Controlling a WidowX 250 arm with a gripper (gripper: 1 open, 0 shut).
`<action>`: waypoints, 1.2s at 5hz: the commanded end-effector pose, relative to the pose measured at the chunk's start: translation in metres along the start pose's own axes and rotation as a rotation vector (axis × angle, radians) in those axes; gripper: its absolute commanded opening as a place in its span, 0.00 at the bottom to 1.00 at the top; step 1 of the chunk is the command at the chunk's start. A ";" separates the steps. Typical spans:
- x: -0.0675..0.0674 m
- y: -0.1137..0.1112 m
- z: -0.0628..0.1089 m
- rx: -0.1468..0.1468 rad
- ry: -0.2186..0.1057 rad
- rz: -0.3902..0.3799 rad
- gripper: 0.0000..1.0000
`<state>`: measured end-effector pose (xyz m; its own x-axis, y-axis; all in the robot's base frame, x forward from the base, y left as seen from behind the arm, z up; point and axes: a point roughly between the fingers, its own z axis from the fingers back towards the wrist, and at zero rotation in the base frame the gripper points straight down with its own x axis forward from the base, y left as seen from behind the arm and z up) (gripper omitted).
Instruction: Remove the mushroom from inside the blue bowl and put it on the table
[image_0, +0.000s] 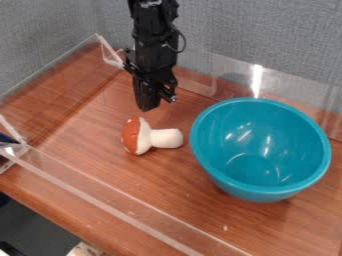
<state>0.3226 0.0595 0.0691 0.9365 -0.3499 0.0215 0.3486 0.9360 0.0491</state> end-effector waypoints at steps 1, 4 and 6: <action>0.000 0.010 0.026 0.050 -0.073 0.005 0.00; -0.008 0.014 0.031 0.057 -0.084 0.009 0.00; -0.011 0.014 0.032 0.062 -0.090 0.000 0.00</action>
<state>0.3136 0.0705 0.0792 0.9297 -0.3650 0.0498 0.3613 0.9298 0.0699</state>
